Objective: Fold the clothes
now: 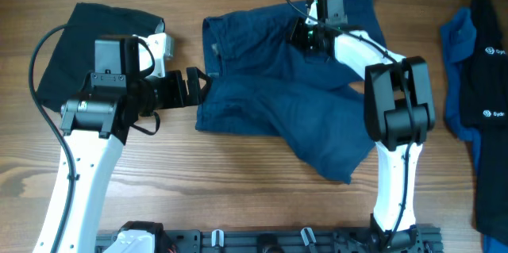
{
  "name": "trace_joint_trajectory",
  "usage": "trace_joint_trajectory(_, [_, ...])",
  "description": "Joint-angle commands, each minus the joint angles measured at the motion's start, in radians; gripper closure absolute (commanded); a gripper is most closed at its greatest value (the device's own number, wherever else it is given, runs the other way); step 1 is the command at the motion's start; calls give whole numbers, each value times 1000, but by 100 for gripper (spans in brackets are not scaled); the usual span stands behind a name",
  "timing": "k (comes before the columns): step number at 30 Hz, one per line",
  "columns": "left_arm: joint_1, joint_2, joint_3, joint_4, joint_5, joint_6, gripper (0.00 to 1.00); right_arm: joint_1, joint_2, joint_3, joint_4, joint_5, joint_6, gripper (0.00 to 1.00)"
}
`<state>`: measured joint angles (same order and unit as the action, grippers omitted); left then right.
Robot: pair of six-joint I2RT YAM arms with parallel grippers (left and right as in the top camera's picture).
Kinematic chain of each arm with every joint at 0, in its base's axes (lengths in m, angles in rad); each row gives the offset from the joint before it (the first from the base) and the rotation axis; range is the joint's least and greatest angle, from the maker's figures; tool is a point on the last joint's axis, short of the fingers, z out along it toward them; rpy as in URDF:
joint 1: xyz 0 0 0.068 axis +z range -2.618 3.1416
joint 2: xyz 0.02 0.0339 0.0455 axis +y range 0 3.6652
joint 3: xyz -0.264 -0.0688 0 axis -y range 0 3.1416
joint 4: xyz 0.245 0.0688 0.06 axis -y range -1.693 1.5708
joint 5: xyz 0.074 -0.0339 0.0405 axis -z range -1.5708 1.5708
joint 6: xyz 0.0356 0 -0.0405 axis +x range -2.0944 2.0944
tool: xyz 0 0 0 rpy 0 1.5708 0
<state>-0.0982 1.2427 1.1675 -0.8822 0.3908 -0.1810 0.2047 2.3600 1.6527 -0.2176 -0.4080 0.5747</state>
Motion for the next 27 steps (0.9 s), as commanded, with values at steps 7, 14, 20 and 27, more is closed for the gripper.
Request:
trace_joint_trajectory(7, [-5,-3,11,5,16,16,0,-74,-170,205,-264,-244,-389,55])
trace_joint_trajectory(14, [-5,-37,11,4,17,16,2,-79,-695,205,-600,18,-525,44])
trace_joint_trajectory(20, [-5,-177,11,4,23,16,0,-79,-969,204,-942,260,-428,38])
trace_joint_trajectory(27, [-5,-178,11,-41,0,69,0,-78,-1054,-86,-1187,232,-263,36])
